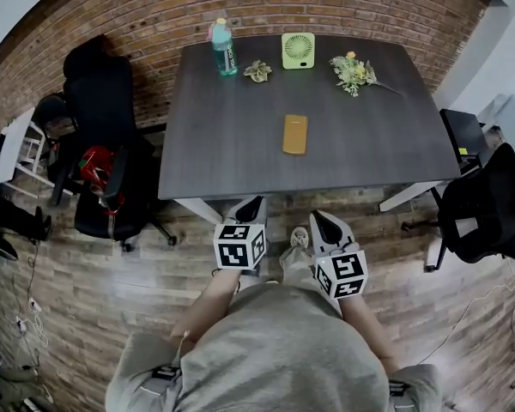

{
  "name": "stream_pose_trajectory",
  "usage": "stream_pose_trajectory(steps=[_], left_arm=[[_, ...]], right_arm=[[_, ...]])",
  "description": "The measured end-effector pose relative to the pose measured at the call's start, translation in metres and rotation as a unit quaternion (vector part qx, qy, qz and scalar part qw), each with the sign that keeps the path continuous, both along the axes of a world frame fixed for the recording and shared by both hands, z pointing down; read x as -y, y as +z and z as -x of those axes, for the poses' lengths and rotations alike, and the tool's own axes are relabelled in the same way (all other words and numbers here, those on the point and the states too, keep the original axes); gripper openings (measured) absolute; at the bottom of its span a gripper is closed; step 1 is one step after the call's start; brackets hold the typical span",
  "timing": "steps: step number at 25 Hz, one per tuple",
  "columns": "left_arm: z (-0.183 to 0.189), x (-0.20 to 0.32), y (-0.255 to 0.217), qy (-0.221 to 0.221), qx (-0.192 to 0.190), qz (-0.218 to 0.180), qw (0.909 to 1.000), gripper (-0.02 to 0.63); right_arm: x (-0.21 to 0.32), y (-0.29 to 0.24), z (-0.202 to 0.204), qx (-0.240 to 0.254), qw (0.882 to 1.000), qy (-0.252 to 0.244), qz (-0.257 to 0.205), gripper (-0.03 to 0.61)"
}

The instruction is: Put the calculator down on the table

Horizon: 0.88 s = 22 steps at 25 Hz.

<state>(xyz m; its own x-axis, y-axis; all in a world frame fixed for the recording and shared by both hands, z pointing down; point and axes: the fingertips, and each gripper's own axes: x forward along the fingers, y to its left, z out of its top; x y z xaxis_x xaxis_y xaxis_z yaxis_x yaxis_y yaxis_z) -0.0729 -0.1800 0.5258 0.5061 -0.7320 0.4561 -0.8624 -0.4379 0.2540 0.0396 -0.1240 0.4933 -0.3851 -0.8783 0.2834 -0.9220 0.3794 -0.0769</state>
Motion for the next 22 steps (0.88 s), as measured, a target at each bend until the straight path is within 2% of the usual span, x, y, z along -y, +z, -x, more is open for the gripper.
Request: stream_pose_trajectory(steps=[10,22], left_arm=[[0.017,-0.039,-0.014,0.004,-0.015,-0.012,0.9998,0.026],[0.028,-0.058,-0.019,-0.005,-0.024,-0.017,0.9996,0.025]], right_arm=[[-0.031,-0.005,0.016,0.004,1.000,-0.003,-0.014,0.002],[-0.044,-0.005,0.023,0.007,1.000,-0.010,-0.018,0.002]])
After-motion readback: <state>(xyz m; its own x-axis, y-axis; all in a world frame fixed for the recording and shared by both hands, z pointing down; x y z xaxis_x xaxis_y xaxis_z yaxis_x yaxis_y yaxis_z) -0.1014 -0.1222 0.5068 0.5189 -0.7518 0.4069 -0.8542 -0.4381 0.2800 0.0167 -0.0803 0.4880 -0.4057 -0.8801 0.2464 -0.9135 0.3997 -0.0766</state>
